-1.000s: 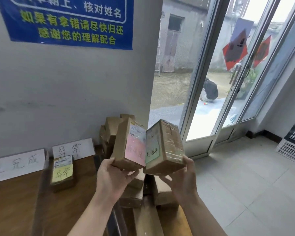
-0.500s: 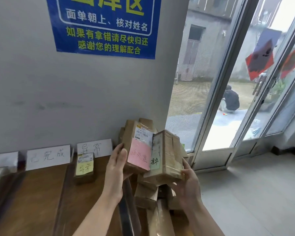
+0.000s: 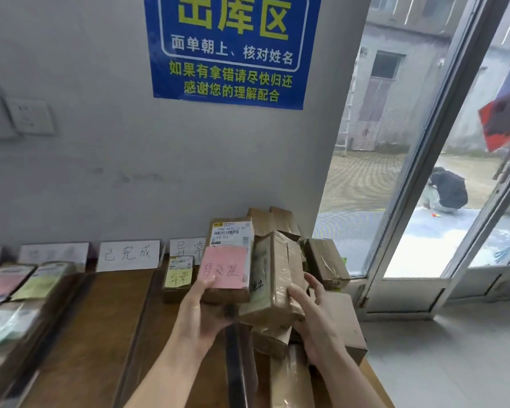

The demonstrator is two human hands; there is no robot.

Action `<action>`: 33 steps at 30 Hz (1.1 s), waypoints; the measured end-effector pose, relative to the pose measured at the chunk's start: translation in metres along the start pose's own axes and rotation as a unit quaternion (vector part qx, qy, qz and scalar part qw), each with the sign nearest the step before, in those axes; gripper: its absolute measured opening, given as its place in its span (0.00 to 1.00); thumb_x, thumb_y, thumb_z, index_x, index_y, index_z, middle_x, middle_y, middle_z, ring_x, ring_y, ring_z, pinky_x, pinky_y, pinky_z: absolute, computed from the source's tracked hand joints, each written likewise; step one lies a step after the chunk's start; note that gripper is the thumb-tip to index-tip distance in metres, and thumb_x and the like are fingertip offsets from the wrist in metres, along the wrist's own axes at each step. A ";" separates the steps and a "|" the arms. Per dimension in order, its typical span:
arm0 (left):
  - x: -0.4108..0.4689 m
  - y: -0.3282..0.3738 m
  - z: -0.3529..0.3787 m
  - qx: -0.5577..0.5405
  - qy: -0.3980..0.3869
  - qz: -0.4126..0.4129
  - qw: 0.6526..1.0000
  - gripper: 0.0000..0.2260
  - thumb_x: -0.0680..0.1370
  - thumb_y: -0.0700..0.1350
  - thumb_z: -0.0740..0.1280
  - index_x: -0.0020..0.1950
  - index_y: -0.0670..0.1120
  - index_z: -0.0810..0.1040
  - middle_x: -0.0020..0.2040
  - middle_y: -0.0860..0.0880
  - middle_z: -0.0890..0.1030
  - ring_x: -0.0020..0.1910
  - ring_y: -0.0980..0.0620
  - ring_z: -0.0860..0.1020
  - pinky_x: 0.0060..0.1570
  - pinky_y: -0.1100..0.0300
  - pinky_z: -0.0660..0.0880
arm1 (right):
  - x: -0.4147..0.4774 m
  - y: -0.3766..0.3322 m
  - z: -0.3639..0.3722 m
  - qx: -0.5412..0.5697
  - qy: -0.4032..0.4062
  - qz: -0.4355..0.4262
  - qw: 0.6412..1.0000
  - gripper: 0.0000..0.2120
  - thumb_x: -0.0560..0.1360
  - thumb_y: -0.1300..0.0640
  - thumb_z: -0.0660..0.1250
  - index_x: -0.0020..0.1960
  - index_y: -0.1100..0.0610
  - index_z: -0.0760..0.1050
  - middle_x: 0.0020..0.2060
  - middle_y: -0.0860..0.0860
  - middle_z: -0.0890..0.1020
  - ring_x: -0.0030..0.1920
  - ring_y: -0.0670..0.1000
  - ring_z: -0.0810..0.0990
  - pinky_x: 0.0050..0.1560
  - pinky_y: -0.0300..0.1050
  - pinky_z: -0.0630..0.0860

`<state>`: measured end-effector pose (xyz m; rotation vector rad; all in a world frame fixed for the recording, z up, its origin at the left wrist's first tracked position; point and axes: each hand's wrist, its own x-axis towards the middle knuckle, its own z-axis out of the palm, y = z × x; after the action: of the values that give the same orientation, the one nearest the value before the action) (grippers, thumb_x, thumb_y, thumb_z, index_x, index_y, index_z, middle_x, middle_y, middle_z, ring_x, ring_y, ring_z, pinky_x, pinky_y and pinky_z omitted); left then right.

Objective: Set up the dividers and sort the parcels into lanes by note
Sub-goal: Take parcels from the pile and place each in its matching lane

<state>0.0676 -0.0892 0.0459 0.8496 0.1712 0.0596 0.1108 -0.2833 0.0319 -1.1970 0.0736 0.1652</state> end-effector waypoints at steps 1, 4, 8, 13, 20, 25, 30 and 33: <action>-0.005 0.000 -0.001 -0.029 -0.014 -0.010 0.999 0.17 0.77 0.50 0.65 0.64 0.48 0.76 0.58 0.38 0.82 0.57 0.38 0.79 0.54 0.38 0.77 | 0.000 0.002 0.002 0.011 -0.022 0.017 1.000 0.38 0.63 0.53 0.78 0.70 0.46 0.68 0.56 0.58 0.82 0.47 0.57 0.83 0.36 0.47 0.80; -0.016 -0.001 -0.003 -0.035 -0.010 0.004 0.999 0.21 0.73 0.51 0.68 0.65 0.48 0.75 0.59 0.39 0.81 0.58 0.38 0.79 0.49 0.43 0.78 | -0.005 0.009 0.008 -0.029 -0.045 0.026 0.998 0.35 0.63 0.42 0.71 0.69 0.43 0.68 0.63 0.56 0.77 0.57 0.58 0.80 0.45 0.51 0.81; -0.031 0.004 -0.012 -0.028 0.046 0.040 0.998 0.24 0.69 0.51 0.70 0.64 0.46 0.76 0.57 0.39 0.82 0.55 0.39 0.79 0.43 0.46 0.79 | -0.011 0.011 0.016 -0.204 -0.099 -0.001 0.974 0.55 0.52 0.21 0.70 0.72 0.48 0.65 0.62 0.51 0.79 0.61 0.52 0.80 0.64 0.56 0.75; -0.053 0.014 -0.030 -0.019 0.083 0.068 0.994 0.19 0.72 0.48 0.70 0.61 0.44 0.77 0.52 0.38 0.83 0.50 0.39 0.80 0.36 0.49 0.80 | -0.019 0.023 0.037 -0.237 -0.146 0.014 0.960 0.53 0.57 0.36 0.75 0.76 0.50 0.59 0.62 0.51 0.77 0.56 0.49 0.80 0.50 0.43 0.80; -0.083 0.045 -0.073 -0.033 0.193 0.120 0.973 0.17 0.69 0.45 0.69 0.57 0.45 0.79 0.55 0.39 0.81 0.52 0.43 0.78 0.49 0.52 0.74 | -0.028 0.045 0.087 -0.184 -0.126 -0.015 0.975 0.39 0.72 0.48 0.74 0.75 0.48 0.57 0.63 0.52 0.76 0.59 0.52 0.79 0.48 0.40 0.76; -0.111 0.072 -0.113 -0.027 0.227 0.132 0.965 0.17 0.69 0.45 0.68 0.58 0.46 0.78 0.53 0.39 0.82 0.53 0.42 0.78 0.48 0.52 0.75 | -0.038 0.063 0.133 -0.172 -0.136 -0.004 0.976 0.43 0.62 0.39 0.73 0.73 0.45 0.60 0.62 0.50 0.77 0.60 0.52 0.79 0.63 0.58 0.76; -0.132 0.098 -0.159 -0.012 0.279 0.122 0.952 0.10 0.76 0.43 0.66 0.57 0.47 0.77 0.52 0.41 0.83 0.54 0.43 0.78 0.46 0.53 0.74 | -0.051 0.089 0.179 -0.162 -0.132 0.008 0.978 0.44 0.62 0.38 0.74 0.73 0.47 0.62 0.62 0.52 0.78 0.61 0.54 0.79 0.65 0.61 0.74; -0.141 0.114 -0.189 -0.006 0.303 0.113 0.946 0.11 0.77 0.43 0.67 0.58 0.47 0.77 0.52 0.41 0.83 0.54 0.43 0.78 0.49 0.52 0.75 | -0.058 0.106 0.206 -0.163 -0.132 0.018 0.978 0.41 0.66 0.41 0.75 0.74 0.49 0.62 0.63 0.52 0.78 0.62 0.54 0.78 0.67 0.58 0.72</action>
<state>-0.1027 0.1091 0.0276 0.8154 0.6500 0.5415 0.0296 -0.0587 0.0179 -1.4911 -0.1713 0.3775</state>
